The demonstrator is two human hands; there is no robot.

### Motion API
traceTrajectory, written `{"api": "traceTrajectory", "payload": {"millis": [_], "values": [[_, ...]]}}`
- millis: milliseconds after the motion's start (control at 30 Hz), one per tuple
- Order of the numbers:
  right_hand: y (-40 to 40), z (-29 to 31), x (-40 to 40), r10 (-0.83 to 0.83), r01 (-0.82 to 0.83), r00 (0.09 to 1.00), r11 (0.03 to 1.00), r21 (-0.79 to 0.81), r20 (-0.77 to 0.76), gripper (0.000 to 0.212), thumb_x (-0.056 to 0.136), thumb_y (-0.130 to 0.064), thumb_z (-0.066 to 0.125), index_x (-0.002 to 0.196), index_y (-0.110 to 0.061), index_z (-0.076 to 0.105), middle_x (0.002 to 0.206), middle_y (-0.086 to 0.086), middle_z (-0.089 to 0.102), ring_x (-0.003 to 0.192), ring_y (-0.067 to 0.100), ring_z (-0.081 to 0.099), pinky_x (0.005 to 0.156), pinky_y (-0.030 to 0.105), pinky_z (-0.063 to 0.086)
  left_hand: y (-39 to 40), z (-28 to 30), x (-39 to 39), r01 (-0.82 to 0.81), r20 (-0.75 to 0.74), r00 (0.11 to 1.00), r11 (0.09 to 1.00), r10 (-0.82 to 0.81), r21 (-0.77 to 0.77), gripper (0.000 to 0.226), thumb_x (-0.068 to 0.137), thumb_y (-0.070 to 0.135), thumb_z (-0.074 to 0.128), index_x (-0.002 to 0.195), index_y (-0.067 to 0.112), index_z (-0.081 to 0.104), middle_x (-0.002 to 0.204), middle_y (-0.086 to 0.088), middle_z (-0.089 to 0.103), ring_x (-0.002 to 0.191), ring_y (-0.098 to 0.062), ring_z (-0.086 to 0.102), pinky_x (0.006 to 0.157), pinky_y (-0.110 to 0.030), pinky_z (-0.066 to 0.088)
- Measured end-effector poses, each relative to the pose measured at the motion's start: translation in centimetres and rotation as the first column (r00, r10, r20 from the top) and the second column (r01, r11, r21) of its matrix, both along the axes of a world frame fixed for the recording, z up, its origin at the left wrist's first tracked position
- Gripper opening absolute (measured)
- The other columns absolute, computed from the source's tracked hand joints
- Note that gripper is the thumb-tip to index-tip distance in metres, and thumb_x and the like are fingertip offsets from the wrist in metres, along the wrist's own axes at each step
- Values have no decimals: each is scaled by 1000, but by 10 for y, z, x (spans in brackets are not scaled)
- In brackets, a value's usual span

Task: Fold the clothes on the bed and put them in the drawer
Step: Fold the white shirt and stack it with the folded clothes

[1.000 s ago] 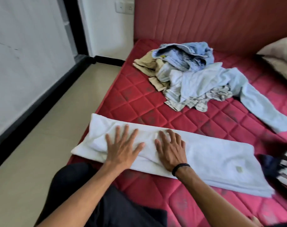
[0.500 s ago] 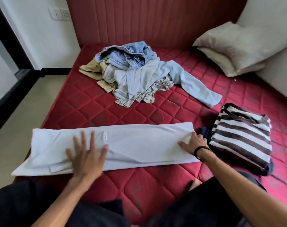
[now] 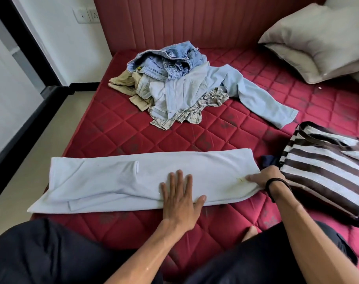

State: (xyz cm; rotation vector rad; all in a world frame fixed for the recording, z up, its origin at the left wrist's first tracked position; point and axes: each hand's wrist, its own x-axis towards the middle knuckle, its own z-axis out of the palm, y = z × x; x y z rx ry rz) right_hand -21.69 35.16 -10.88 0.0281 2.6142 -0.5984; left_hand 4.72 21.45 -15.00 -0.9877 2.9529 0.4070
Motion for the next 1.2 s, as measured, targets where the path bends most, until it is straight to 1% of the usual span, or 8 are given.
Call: {"api": "traceTrajectory", "payload": {"millis": [100,267,367,467,567,800,967,1200], "values": [[1,18,13,-21,5,999,951,-310,-48,25,74,-21,89,73,-8,67,74,8,65,70,25,58,64,32,45,9,-10,-2,-6,-70,998,993,-2,-120,80,102,67,20,164,16,17,172,-11,3,159,-31,-4,125,-60,6],[-26,56,68,99,-331,885,820,-466,-455,30,78,-21,82,106,-19,69,94,-1,69,85,18,63,78,32,49,8,-15,2,-25,-163,987,998,15,-59,69,108,56,12,160,16,34,166,-15,30,156,-35,21,124,-55,16],[-47,58,101,231,-555,752,727,-404,-617,34,78,-17,79,110,-22,69,101,-3,73,90,17,66,80,32,51,-17,-1,-13,-29,-424,901,987,95,159,46,108,27,25,137,8,55,109,-18,74,101,-38,70,85,-45,55],[-66,47,131,375,-711,652,605,-359,-660,43,80,-16,77,120,-22,64,108,-3,71,86,10,63,78,31,52,-49,45,-24,-12,-173,548,214,819,977,72,98,71,37,118,8,65,85,-18,76,73,-30,72,69,-39,58],[-75,37,159,592,-781,624,460,-422,-510,49,86,-24,75,131,-28,58,110,-9,69,76,3,60,71,17,49,-69,51,-23,81,198,572,-295,796,952,100,83,91,35,117,4,70,96,-19,77,88,-34,74,78,-43,58],[-86,10,156,437,-759,623,539,-366,-648,17,97,-29,64,110,-20,70,100,-6,68,87,9,65,77,36,56,-64,21,-20,-25,-69,617,108,784,994,33,86,18,81,117,7,76,98,-10,79,92,-31,76,85,-43,61],[-86,-15,146,505,-792,463,605,-84,-729,42,101,-42,46,134,-18,60,145,8,53,131,34,51,104,52,47,-70,23,4,-117,-340,620,512,707,851,34,71,51,81,94,26,77,88,5,79,87,-23,76,83,-49,62],[-106,-34,151,794,-834,439,534,137,-420,73,98,-74,17,161,-45,-6,170,-7,-20,155,23,-24,124,62,2,-106,24,39,-195,-334,636,564,696,802,27,81,33,85,106,26,77,90,7,80,89,-14,77,87,-48,62]]}}
